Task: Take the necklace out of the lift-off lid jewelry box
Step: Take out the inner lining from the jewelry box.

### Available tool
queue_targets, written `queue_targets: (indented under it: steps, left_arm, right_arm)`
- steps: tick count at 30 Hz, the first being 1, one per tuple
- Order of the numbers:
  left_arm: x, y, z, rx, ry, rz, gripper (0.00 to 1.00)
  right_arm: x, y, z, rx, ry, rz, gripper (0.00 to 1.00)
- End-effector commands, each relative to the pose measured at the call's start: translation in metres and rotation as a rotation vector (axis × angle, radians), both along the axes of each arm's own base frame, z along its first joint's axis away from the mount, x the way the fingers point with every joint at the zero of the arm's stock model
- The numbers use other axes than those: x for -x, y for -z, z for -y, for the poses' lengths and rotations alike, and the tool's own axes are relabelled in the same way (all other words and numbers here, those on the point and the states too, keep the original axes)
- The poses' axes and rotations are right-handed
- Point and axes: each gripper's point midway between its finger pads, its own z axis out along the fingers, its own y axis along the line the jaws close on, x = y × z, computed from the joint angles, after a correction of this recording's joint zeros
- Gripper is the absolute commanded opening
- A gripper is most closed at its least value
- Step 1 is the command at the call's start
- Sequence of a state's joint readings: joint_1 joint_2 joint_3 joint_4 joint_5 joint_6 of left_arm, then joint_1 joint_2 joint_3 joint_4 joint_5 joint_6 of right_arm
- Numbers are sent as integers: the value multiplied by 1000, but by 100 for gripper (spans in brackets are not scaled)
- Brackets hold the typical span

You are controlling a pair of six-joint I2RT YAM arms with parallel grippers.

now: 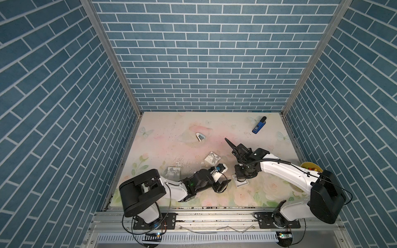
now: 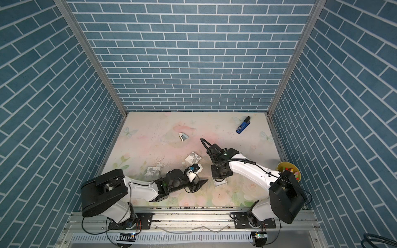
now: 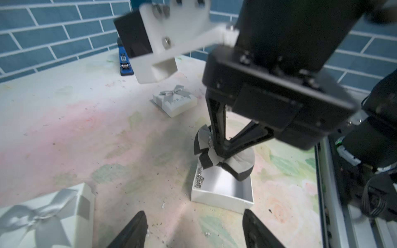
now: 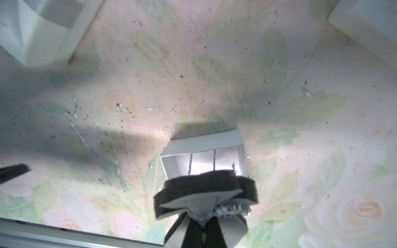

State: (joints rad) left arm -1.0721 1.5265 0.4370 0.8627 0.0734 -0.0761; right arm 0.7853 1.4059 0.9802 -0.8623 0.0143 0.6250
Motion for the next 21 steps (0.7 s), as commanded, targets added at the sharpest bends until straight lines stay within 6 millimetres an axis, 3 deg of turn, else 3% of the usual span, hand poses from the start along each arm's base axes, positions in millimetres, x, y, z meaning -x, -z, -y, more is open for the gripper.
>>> queue_targets:
  steps: [1, 10, 21]
  left_arm:
    - [-5, -12, -7, -26, -63, -42, 72]
    - [-3, -59, -12, 55, -109, -173, 74]
    - [-11, -81, 5, 287, -116, -461, 68]
  right_arm:
    - [-3, -23, 2, -15, 47, 37, 1]
    - [-14, -63, -7, -83, 53, 113, 1]
    - [-19, -93, -10, -136, 65, 174, 1]
